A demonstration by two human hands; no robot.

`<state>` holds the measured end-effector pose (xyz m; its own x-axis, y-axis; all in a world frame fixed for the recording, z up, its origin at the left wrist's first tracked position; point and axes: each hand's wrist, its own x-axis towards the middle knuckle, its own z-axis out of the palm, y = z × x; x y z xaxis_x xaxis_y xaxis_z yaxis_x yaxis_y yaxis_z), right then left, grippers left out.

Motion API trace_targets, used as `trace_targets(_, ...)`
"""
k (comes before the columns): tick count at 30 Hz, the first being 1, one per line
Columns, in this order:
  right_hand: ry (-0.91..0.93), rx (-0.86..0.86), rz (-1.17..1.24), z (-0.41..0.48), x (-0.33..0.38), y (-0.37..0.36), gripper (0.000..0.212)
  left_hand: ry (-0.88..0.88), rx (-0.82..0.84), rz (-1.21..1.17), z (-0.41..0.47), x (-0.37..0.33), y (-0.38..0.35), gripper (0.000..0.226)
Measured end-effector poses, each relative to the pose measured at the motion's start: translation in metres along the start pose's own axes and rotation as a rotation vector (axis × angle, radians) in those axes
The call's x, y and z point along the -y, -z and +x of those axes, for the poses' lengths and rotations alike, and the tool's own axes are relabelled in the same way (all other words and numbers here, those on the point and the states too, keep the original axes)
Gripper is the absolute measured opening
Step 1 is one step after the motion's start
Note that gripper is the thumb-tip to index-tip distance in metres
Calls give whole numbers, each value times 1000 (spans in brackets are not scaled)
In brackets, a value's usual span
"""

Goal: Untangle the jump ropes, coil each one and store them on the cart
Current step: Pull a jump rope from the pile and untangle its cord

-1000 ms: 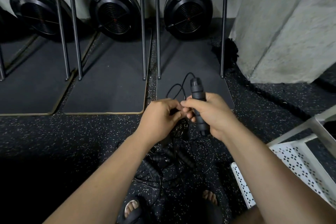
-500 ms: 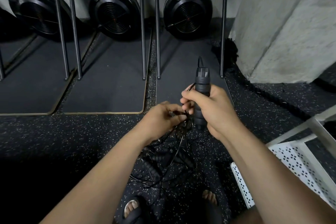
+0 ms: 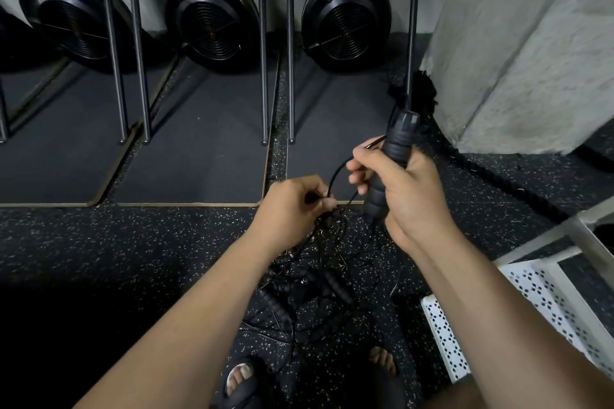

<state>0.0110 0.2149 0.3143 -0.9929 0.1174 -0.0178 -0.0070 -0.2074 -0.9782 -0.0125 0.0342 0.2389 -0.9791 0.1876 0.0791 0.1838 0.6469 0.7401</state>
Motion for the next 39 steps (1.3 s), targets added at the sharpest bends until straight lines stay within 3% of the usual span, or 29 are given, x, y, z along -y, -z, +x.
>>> trace_targets(4, -14, -67, 93, 8, 6, 3, 6, 79, 82, -438, 0, 1, 9, 28)
trace_targets(8, -15, -42, 31, 7, 2, 7, 11, 197, 333, -323, -7, 1, 9, 46)
trace_targets(12, -1, -71, 10, 9, 5, 11, 7, 170, 489, -206, -9, -1, 10, 48)
trace_targets(14, 1, -84, 21, 11, 8, 12, 6, 115, 411, -126, -8, 4, 8, 40)
trace_targets(18, 5, -90, 37, 11, 11, 15, 6, -90, 77, 60, -3, 15, 4, 38)
trace_targets(22, 24, -121, 28, 14, 12, 19, 6, -67, -20, 23, 1, 13, 8, 30)
trace_targets(27, 51, -224, 8, 18, 11, 25, 7, -136, -253, 185, 1, 7, 17, 27)
trace_targets(31, 56, -228, -30, 17, 10, 24, 10, -142, -77, 222, -2, 0, 14, 41)
trace_targets(37, 53, -220, 19, 17, 13, 19, 8, 23, 348, 175, -6, 9, 14, 35)
trace_targets(39, 36, -211, 61, 17, 16, 20, 7, 60, 389, 135, -6, 13, 14, 36)
